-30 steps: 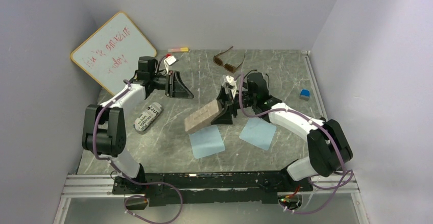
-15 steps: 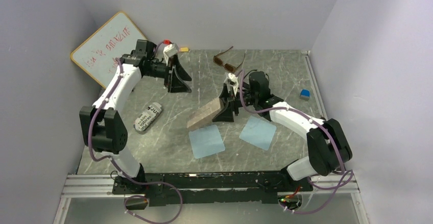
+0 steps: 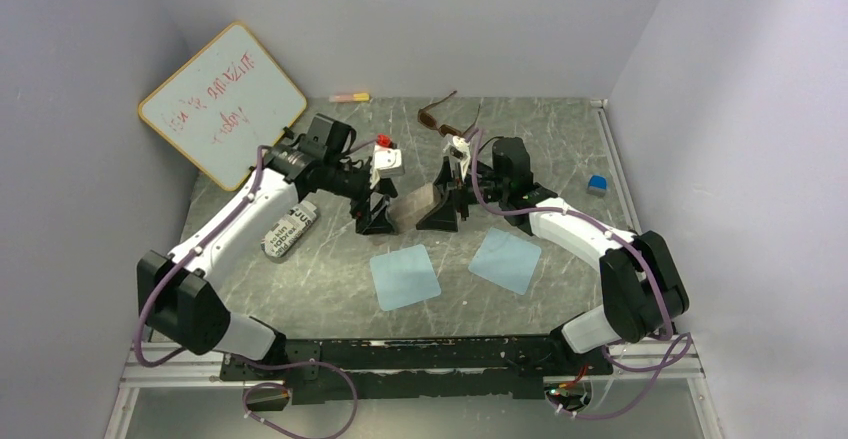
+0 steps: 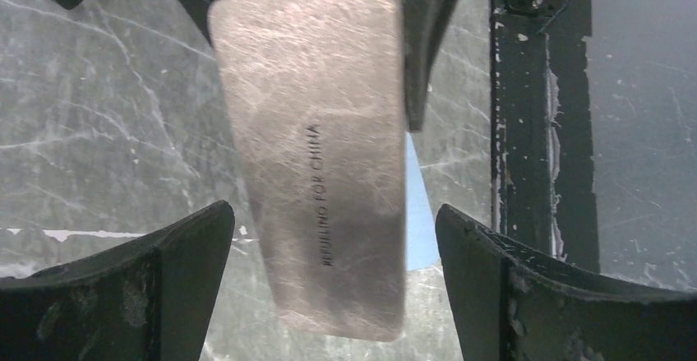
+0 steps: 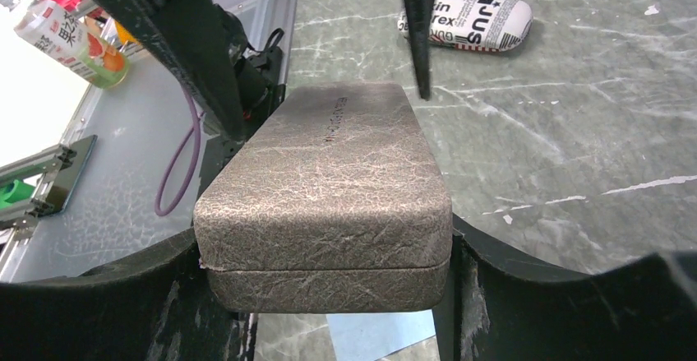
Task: Organize the sunglasses
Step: Open the sunglasses case.
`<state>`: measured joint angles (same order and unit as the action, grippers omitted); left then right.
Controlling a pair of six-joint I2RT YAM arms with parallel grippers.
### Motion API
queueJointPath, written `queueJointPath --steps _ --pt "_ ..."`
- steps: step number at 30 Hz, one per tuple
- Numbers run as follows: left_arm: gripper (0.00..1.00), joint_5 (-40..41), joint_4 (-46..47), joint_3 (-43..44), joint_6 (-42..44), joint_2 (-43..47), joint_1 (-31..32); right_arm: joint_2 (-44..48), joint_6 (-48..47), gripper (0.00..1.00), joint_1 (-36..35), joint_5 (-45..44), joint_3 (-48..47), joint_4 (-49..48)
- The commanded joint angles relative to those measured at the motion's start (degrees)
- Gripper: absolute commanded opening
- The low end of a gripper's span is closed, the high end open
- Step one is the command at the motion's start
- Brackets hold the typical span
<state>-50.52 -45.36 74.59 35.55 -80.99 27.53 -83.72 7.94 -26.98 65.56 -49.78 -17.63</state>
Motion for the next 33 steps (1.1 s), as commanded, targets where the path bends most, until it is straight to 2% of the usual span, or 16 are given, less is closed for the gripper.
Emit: queueJointPath --steps 1,7,9,12,17,22,25,26,30,32,33 --pt "0.97 0.88 -1.09 4.24 1.83 -3.24 0.35 1.78 -1.0 0.0 -0.01 1.98 -1.66 -3.67" --pt "0.96 1.36 0.4 4.02 0.92 -4.87 1.29 2.62 -3.17 0.0 0.0 3.6 -1.46 -2.17" --pt "0.93 0.3 -0.49 4.72 1.19 -5.55 1.41 2.77 -3.24 0.0 0.0 3.57 -1.38 -2.26" --pt "0.81 -0.8 -1.72 5.47 1.48 -6.25 1.65 2.88 -4.14 0.0 0.0 3.57 -1.33 -1.72" --pt "0.51 -2.81 -2.87 5.84 1.55 -7.12 1.74 3.03 -7.43 0.0 -0.01 3.76 -1.29 0.31" --pt "0.24 -7.7 -5.1 6.9 1.2 -9.59 1.59 3.45 -14.09 0.0 0.0 3.94 -1.16 3.77" --pt "0.1 -9.62 -4.77 6.98 -0.35 -11.02 0.86 3.18 -12.49 0.0 0.0 3.42 -0.85 2.7" --pt "0.09 -9.71 -4.69 6.98 -0.58 -11.23 0.6 2.99 -10.15 0.05 0.08 3.29 -0.77 1.33" --pt "0.05 -7.57 -0.39 5.21 -3.95 -10.0 -0.1 2.36 -2.66 0.55 0.09 3.77 -0.25 -4.57" --pt "0.05 -6.13 3.38 3.17 -6.32 -8.39 -0.11 2.34 1.01 0.7 0.06 3.52 0.58 -8.09" --pt "0.05 -5.49 5.27 2.06 -7.92 -7.53 -0.12 2.29 3.75 0.73 0.08 3.45 1.02 -10.2"
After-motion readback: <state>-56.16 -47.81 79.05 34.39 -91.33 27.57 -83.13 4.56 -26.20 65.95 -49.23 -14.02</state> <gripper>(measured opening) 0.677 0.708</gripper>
